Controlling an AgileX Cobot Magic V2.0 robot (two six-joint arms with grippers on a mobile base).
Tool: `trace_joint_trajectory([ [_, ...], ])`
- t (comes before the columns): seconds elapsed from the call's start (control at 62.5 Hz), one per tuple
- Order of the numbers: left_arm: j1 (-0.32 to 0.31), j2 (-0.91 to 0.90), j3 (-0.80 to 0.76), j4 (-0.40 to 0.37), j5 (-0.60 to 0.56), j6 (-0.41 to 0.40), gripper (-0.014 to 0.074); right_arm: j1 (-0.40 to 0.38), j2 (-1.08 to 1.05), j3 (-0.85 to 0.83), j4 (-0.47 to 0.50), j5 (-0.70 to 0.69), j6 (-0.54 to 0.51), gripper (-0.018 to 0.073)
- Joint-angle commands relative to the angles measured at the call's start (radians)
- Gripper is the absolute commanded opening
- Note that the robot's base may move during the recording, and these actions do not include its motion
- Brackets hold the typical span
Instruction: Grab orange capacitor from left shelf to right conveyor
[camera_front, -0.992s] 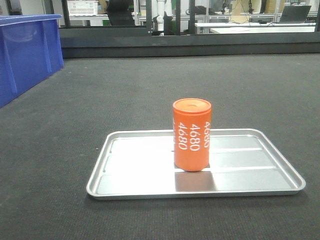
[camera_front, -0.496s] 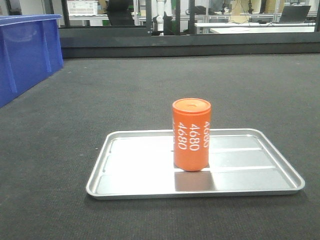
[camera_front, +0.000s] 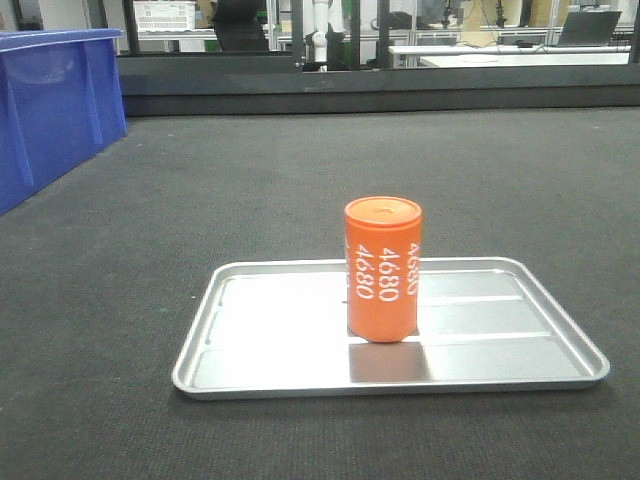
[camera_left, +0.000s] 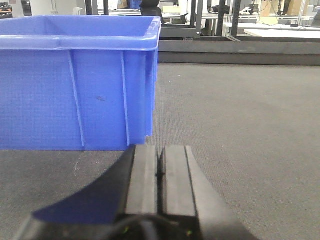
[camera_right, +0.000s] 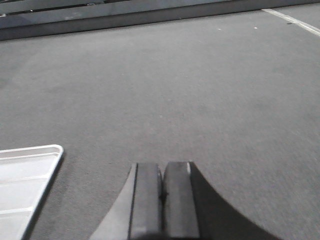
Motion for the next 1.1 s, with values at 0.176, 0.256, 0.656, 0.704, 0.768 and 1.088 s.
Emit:
trace_joint_trajectory([
  [0.176,0.0,-0.008,0.022,-0.003,-0.088,0.0,-0.0126,0.046,-0.02,-0.02,-0.09,-0.202,0.0,0.0051],
  [0.256,0.0,-0.008,0.022,-0.003,-0.088,0.0,-0.0126,0.046,-0.02,-0.02,-0.126,-0.215,-0.005,0.0051],
  [0.656,0.0,-0.008,0.022,-0.003,-0.088,0.0,-0.0126,0.046,-0.02,-0.02,-0.103,-0.258,-0.037,0.0051],
  [0.704,0.0,-0.008,0.022,-0.003,-0.088,0.0,-0.0126,0.046,-0.02,-0.02,-0.089,-0.252,-0.037,0.0051],
  [0.768,0.0,-0.008,0.022,-0.003,-0.088,0.0,-0.0126,0.046,-0.02,-0.02,-0.084,-0.244,-0.037,0.0051],
  [1.088,0.0,-0.008,0.022,-0.003,-0.088,0.0,-0.0126,0.046,-0.02,-0.02,-0.084,-0.221,-0.037,0.0051],
])
